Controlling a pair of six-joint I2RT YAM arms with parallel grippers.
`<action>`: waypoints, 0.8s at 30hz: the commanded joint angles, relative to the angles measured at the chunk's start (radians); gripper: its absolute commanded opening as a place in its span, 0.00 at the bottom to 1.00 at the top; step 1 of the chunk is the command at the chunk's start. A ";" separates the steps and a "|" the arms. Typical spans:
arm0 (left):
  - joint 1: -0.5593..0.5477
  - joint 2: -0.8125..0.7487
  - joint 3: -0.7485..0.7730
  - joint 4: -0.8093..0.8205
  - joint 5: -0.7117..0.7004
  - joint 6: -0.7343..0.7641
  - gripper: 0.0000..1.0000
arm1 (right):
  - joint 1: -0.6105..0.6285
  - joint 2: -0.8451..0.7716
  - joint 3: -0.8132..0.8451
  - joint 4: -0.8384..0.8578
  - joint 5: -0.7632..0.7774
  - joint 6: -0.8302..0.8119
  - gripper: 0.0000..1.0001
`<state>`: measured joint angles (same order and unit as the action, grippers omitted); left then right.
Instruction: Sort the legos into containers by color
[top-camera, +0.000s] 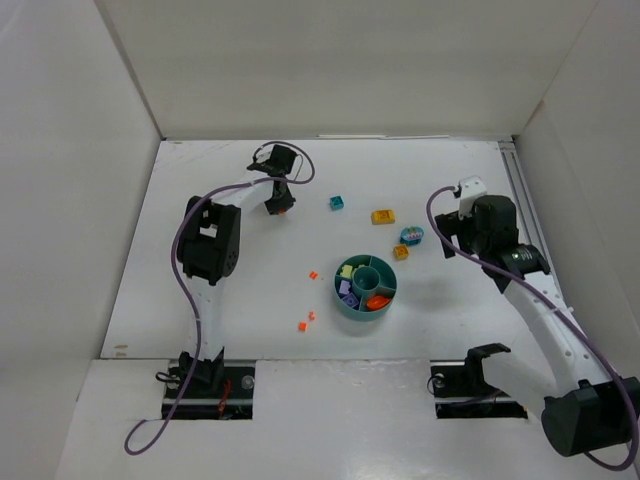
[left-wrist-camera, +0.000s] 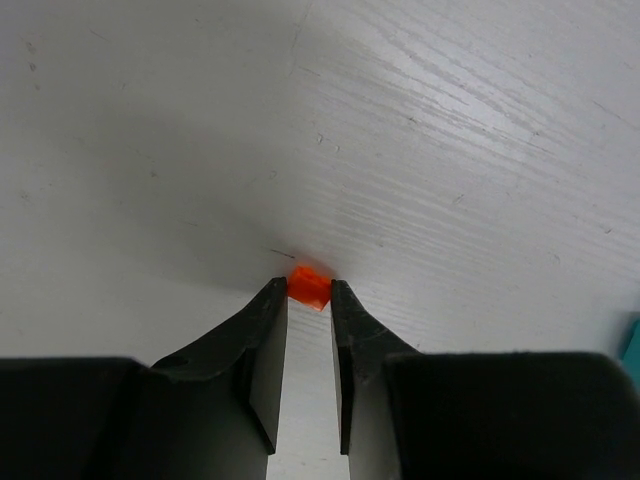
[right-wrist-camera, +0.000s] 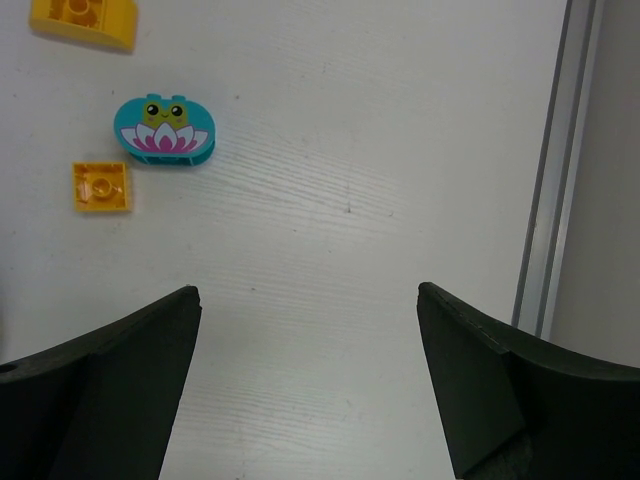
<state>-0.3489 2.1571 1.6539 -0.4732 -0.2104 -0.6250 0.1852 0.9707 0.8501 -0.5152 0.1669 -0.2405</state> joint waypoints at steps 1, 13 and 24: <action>0.001 -0.087 -0.008 -0.038 0.020 0.015 0.00 | -0.006 -0.029 0.001 0.047 -0.007 -0.006 0.93; -0.180 -0.459 -0.248 0.015 -0.007 -0.013 0.00 | -0.006 -0.087 -0.029 0.084 -0.050 -0.006 0.93; -0.622 -0.726 -0.370 0.022 -0.116 -0.105 0.07 | -0.035 -0.109 -0.039 0.124 -0.052 0.003 0.94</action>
<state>-0.9016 1.4769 1.3003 -0.4435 -0.2657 -0.6781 0.1661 0.8768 0.8143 -0.4576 0.1295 -0.2401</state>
